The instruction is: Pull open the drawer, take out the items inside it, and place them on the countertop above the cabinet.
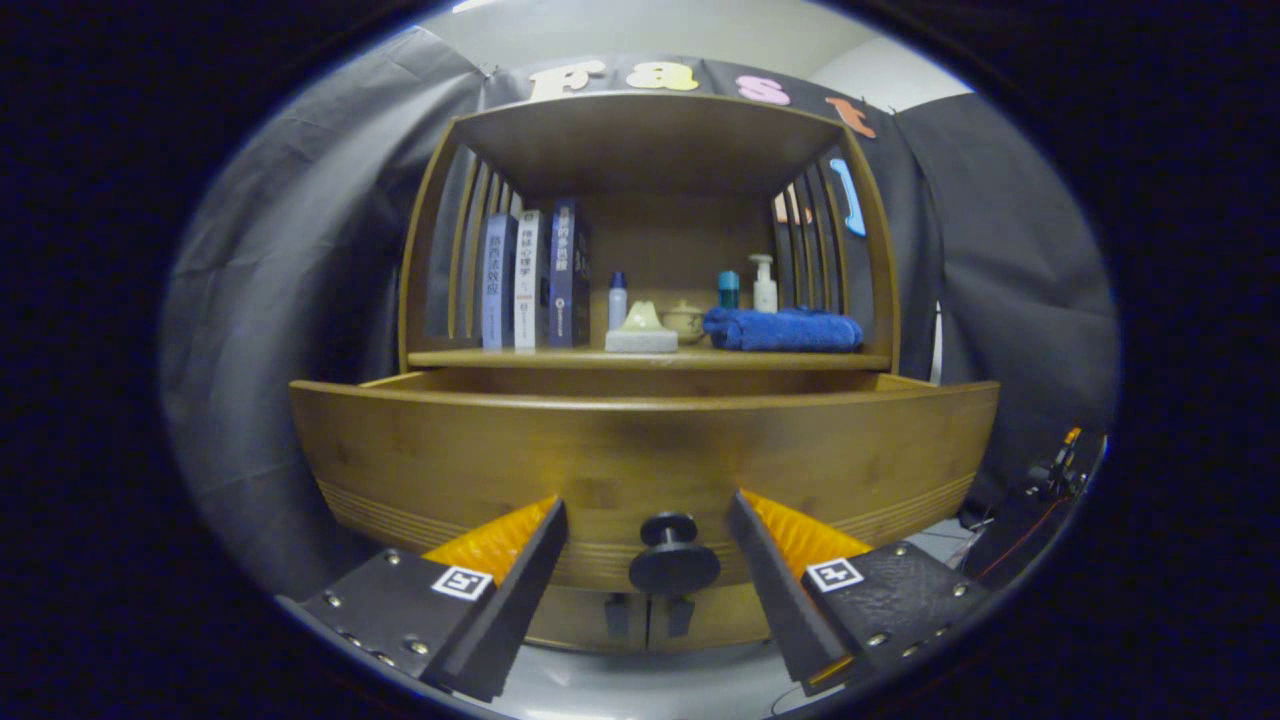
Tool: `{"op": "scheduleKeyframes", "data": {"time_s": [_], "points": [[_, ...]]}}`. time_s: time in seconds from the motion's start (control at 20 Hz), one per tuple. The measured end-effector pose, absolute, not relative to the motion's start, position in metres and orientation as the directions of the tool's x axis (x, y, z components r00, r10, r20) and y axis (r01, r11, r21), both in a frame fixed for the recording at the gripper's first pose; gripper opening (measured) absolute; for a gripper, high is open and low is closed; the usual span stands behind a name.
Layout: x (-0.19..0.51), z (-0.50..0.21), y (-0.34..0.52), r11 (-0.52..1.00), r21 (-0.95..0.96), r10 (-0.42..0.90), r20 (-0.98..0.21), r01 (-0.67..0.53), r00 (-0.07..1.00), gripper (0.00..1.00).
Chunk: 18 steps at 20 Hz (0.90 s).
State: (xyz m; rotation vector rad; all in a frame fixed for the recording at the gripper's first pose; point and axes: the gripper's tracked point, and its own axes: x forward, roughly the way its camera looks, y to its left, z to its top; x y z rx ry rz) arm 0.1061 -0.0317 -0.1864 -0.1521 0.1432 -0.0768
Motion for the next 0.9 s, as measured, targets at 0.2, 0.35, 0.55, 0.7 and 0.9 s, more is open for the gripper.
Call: {"op": "scheduleKeyframes", "data": {"time_s": [0.2,0.35,0.55,0.7,0.9], "points": [[0.122,-0.187,-0.030,0.985,-0.154,-0.105,-0.144,0.083,0.984,0.99],[0.125,-0.188,-0.031,0.985,-0.150,-0.103,-0.147,0.081,0.984,0.99],[0.154,-0.189,-0.031,0.988,-0.140,-0.093,-0.153,0.071,0.984,0.99],[0.167,-0.190,-0.032,0.988,-0.132,-0.095,-0.165,0.073,0.982,0.99],[0.188,-0.193,-0.032,0.990,-0.121,-0.095,-0.175,0.074,0.980,0.99]]}}
